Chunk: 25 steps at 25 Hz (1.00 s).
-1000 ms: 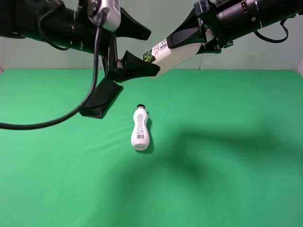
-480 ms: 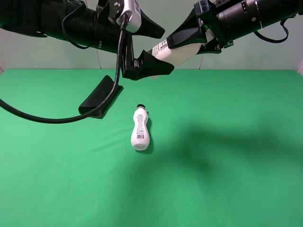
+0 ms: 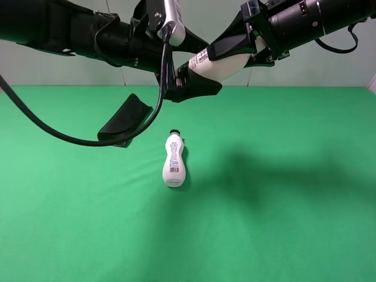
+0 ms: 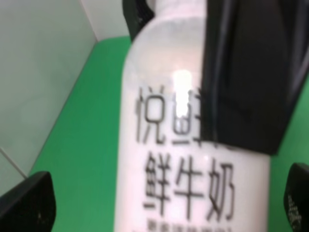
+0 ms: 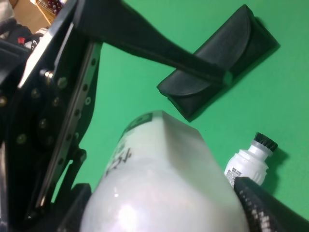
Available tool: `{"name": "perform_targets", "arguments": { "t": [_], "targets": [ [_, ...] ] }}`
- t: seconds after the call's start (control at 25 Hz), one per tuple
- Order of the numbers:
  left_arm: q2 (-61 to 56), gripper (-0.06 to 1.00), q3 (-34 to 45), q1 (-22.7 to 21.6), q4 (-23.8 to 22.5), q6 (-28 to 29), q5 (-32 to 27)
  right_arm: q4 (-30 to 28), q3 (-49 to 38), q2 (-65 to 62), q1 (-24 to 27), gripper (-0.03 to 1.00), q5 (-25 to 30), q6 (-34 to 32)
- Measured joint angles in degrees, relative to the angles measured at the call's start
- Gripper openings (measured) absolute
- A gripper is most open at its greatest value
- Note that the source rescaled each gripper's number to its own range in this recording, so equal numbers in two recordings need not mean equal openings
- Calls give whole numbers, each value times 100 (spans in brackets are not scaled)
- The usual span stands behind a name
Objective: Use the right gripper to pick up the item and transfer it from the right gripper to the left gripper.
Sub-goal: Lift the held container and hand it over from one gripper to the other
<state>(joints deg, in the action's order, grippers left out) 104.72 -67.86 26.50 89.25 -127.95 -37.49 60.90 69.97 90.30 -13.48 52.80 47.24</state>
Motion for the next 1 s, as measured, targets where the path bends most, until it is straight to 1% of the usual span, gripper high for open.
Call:
{"name": "perform_targets", "arguments": {
  "t": [0.12,0.36,0.8,1.0],
  "targets": [
    [78,89,-94,0,47,-18,-12,0,0,0,0,3,0,0],
    [126,89,-127,0,361,-206,-30,-6,0,0,0,3,0,0],
    [139,89,-127,87,392,-259,20,-11,0,0,0,3,0,0],
    [317,88,-129,120,418,-265,31,-15,0,0,0,3,0,0]
  ]
}}
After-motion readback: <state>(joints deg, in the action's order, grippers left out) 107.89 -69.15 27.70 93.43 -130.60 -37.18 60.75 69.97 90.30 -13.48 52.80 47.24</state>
